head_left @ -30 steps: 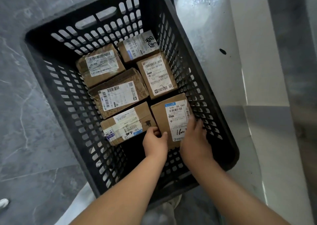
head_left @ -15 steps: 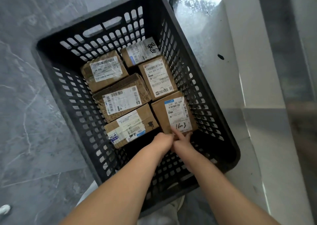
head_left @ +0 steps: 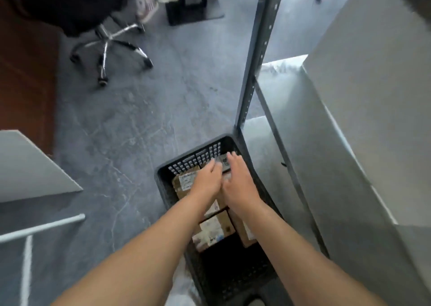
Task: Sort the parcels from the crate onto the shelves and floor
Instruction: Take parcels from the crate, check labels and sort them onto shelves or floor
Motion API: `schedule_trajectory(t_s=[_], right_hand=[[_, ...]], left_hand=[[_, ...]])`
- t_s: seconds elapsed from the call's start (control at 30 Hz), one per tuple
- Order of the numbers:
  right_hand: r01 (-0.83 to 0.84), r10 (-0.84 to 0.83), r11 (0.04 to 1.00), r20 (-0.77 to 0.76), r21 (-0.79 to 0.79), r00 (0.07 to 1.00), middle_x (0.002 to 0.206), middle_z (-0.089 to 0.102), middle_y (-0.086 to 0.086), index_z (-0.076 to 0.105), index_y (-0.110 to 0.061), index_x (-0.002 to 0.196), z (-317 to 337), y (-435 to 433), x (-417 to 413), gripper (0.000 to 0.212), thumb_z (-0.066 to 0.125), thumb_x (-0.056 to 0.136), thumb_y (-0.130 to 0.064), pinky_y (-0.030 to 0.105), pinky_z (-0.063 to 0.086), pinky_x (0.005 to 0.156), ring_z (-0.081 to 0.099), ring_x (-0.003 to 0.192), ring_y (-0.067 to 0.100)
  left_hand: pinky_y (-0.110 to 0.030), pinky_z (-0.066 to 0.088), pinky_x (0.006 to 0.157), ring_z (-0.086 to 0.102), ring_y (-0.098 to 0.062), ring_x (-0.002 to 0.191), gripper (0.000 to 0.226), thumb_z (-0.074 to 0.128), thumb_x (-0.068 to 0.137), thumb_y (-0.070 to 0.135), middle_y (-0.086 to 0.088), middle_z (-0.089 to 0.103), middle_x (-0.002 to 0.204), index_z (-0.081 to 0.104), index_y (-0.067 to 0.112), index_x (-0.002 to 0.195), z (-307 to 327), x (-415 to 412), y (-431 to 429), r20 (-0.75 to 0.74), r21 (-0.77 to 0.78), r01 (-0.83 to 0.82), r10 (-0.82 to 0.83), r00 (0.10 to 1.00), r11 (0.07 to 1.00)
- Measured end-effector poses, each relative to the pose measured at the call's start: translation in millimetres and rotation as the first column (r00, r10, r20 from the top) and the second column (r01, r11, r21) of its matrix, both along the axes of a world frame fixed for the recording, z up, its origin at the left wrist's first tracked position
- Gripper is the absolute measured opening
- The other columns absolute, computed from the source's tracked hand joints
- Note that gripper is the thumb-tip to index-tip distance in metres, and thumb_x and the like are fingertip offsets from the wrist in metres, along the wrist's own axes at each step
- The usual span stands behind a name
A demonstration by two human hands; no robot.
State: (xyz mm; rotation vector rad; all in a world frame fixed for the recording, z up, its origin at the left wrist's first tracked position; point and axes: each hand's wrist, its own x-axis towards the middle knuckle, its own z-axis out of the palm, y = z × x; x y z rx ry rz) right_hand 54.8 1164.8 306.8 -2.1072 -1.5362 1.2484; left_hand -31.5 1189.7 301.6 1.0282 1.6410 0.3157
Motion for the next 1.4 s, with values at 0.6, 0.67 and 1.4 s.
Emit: schedule_trajectory(t_s=[0.6, 0.67, 1.4], right_hand=[[-0.264, -0.195, 0.354, 0.347, 0.897, 0.918, 0.165, -0.001, -0.001, 0.003, -0.012, 0.157, 651.1, 7.7, -13.0, 0.078, 0.05, 0.095, -0.019, 0.039, -0.008, 0.122, -0.007, 0.152, 0.014], [-0.283, -0.243, 0.331, 0.371, 0.9, 0.896, 0.165, -0.002, 0.001, 0.003, -0.012, 0.157, 678.6, 2.4, -16.2, 0.077, 0.05, 0.096, -0.021, 0.04, -0.009, 0.122, -0.006, 0.152, 0.015], [-0.011, -0.815, 0.451, 0.417, 0.892, 0.403, 0.165, -0.005, 0.003, 0.004, -0.013, 0.158, 655.4, -134.3, 6.7, 0.07, 0.041, 0.1, -0.025, 0.044, -0.012, 0.121, -0.012, 0.151, 0.015]], left_hand=[[-0.044, -0.007, 0.12, 0.001, -0.008, 0.151, 0.065, 0.028, 0.098, 0.033, 0.003, 0.005, 0.165, 0.007, 0.017, 0.157, 635.4, -49.6, 4.6, -0.263, 0.961, 0.23, 0.252, 0.931, 0.153], [-0.041, -0.011, 0.119, -0.001, -0.008, 0.151, 0.065, 0.027, 0.099, 0.034, 0.003, 0.001, 0.165, 0.005, 0.016, 0.157, 668.8, -53.5, 4.7, -0.31, 0.951, 0.297, 0.282, 0.908, 0.088], [-0.047, -0.005, 0.122, -0.009, -0.013, 0.151, 0.067, 0.014, 0.098, 0.043, 0.002, -0.005, 0.164, 0.0, 0.016, 0.157, 657.8, 6.7, -55.4, -0.568, 0.814, 0.484, -0.265, 0.779, -0.321]])
